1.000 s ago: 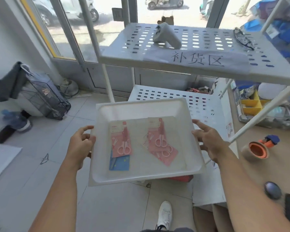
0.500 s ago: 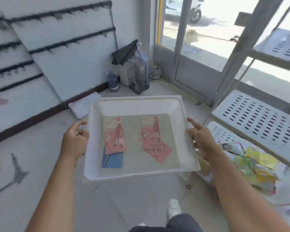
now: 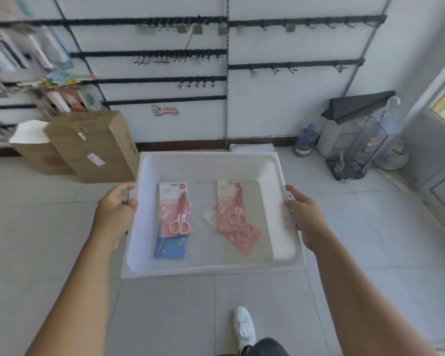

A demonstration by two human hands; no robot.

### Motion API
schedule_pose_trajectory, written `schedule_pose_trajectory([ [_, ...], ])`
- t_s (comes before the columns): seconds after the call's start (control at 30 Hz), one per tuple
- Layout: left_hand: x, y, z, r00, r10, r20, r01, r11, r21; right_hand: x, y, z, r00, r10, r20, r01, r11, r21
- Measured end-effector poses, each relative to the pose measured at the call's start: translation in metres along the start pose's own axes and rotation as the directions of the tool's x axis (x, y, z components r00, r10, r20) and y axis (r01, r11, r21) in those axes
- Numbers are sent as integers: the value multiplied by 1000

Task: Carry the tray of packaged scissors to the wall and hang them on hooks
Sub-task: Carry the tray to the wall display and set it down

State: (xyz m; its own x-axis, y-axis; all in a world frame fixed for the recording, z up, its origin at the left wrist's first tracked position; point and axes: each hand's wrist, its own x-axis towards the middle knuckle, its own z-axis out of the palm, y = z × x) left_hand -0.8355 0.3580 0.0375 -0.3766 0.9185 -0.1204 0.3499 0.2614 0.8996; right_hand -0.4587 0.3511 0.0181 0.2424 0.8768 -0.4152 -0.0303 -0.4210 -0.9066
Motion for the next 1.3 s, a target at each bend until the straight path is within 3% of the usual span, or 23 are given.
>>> schedule_pose_trajectory([
  [0.33, 59, -5, -69, 932, -127, -339, 93, 989, -115, 105, -86, 139, 954, -38, 299, 82, 987, -135],
  [0.63, 143, -56, -159, 850, -241, -468, 172, 967, -186, 160, -120, 316, 882, -7, 471, 124, 968, -218],
  [0.8, 221, -69, -232, 843, -261, -471, 183, 962, -205, 189, -152, 428, 875, -17, 483, 177, 942, -286],
  [0.93, 287, -78, -285, 847, -262, -463, 202, 963, -176, 200, -182, 511, 866, -66, 497, 205, 951, -231],
  [1.3, 455, -102, -348, 798, -311, -516, 200, 945, -260, 298, -238, 694, 874, -72, 480, 205, 951, -230],
])
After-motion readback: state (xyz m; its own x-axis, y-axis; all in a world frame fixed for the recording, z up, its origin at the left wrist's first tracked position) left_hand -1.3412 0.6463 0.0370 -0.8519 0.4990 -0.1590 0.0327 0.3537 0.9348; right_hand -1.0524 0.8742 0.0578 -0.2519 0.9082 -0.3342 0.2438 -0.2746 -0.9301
